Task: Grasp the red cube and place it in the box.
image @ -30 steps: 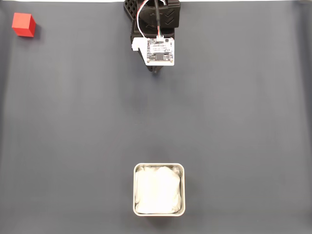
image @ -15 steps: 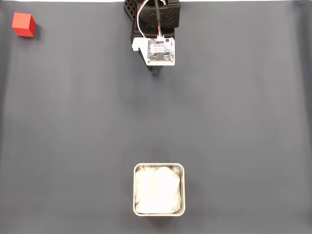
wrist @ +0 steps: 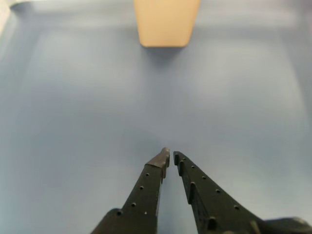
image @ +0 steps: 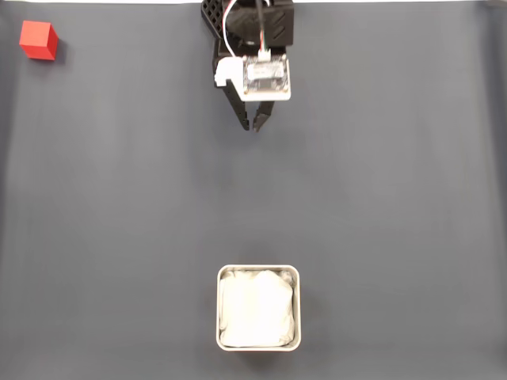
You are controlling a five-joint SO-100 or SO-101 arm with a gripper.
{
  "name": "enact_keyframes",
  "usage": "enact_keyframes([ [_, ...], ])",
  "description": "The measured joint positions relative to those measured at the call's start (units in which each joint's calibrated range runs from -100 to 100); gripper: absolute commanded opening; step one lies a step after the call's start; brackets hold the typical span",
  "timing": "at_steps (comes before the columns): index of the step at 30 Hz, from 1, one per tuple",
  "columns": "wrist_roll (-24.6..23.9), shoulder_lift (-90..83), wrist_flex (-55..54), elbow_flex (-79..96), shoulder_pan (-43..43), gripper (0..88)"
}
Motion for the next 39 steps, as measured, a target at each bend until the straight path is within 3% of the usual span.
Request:
enact_keyframes([
  [13, 0.6, 27.9, 5.2, -44.0, -0.2, 0.0],
  [28, -0.6, 39.5, 15.7, -63.3, 2.7, 0.0],
  [39, -1.1, 40.4, 18.5, -67.0, 7.7, 0.0],
])
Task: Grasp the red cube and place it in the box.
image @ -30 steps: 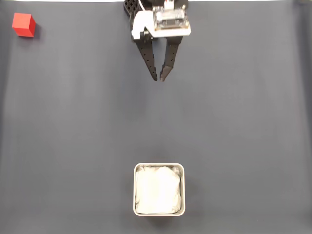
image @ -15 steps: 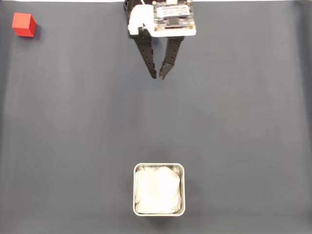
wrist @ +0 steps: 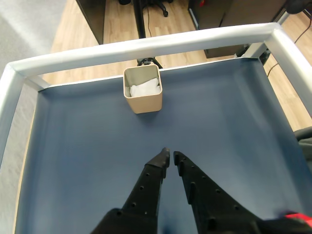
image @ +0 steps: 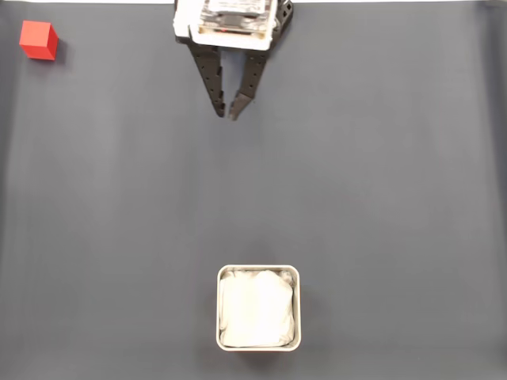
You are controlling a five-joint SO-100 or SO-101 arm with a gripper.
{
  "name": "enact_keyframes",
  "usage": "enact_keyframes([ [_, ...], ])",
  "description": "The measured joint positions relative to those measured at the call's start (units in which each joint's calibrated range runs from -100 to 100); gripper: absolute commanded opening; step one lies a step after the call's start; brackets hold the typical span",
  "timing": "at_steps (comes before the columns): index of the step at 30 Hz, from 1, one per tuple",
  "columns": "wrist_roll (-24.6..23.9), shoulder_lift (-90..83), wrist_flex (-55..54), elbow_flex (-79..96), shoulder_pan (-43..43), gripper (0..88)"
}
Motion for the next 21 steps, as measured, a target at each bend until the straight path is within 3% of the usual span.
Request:
enact_keyframes([
  [21, -2.1, 1.7, 0.3, 0.0, 14.7, 0.0],
])
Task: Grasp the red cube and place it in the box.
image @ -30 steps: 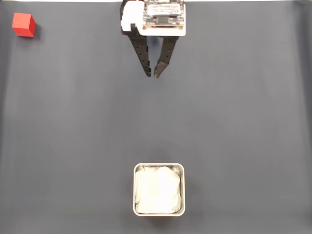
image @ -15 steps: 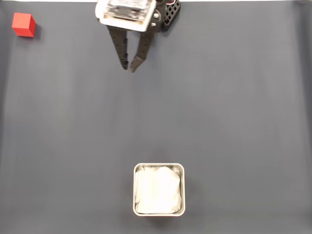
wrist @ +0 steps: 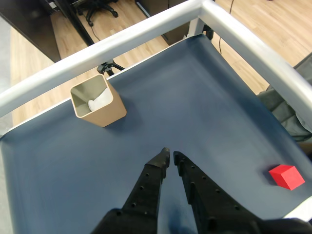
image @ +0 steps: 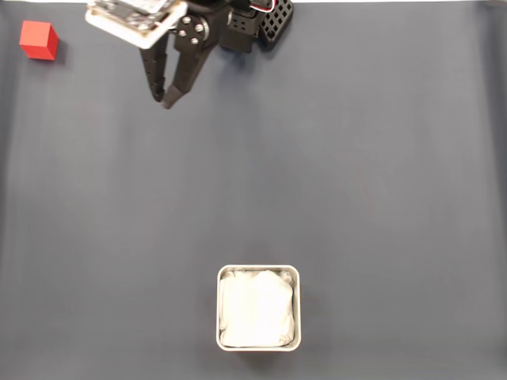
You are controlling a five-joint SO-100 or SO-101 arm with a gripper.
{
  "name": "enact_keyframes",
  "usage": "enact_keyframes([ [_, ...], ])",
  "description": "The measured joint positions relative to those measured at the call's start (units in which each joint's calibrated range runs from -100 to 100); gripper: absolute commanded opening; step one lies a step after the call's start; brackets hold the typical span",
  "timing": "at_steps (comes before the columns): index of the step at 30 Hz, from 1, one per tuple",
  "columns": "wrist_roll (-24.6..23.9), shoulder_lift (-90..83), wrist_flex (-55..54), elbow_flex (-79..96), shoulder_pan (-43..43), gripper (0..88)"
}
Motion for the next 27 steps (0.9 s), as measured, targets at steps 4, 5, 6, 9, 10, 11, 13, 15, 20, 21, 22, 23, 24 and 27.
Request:
enact_keyframes([
  [4, 0.0, 0.0, 0.0, 0.0, 2.4, 0.0],
  [5, -0.1, 0.0, 0.0, 0.0, 3.0, 0.0],
  [6, -0.1, 0.0, 0.0, 0.0, 3.6, 0.0],
  [9, -0.1, 0.0, 0.0, 0.0, 5.3, 0.0],
  [10, -0.1, 0.0, 0.0, 0.0, 5.9, 0.0],
  [11, -0.1, 0.0, 0.0, 0.0, 6.4, 0.0],
  [13, -0.1, 0.2, 0.0, 0.0, 7.3, 0.0],
  [15, -0.1, 0.4, 0.0, 0.0, 8.5, 0.0],
  [20, -0.1, 1.1, 0.0, 0.0, 11.2, 0.0],
  [21, -0.1, 1.4, 0.0, 0.0, 11.7, 0.0],
  [22, -0.1, 1.6, 0.0, 0.0, 12.2, 0.0],
  [23, -0.1, 1.7, 0.0, 0.0, 12.8, 0.0],
  [24, -0.1, 1.9, 0.0, 0.0, 13.1, 0.0],
  [27, -0.2, 1.9, 0.0, 0.0, 14.5, 0.0],
])
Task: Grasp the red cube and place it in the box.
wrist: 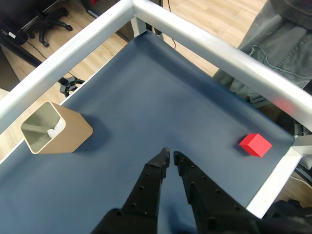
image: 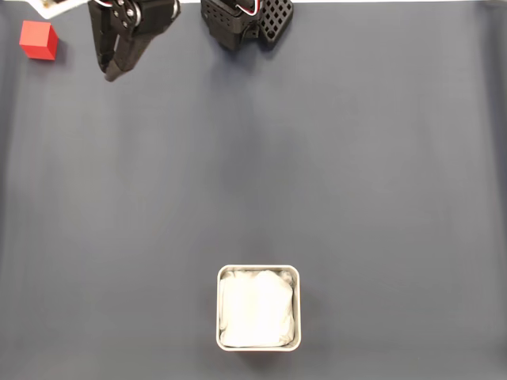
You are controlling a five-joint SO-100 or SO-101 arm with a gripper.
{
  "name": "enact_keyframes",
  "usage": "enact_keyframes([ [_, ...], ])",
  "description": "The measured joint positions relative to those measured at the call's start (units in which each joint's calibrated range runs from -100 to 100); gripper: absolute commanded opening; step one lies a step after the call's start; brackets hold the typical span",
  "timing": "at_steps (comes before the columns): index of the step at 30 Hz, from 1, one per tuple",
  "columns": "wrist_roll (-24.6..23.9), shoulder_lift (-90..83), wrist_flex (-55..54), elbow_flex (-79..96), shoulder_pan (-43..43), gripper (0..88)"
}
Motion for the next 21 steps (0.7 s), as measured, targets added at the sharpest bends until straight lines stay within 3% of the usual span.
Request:
enact_keyframes([
  [21, -0.6, 3.3, -3.2, 1.4, 10.9, 1.4],
])
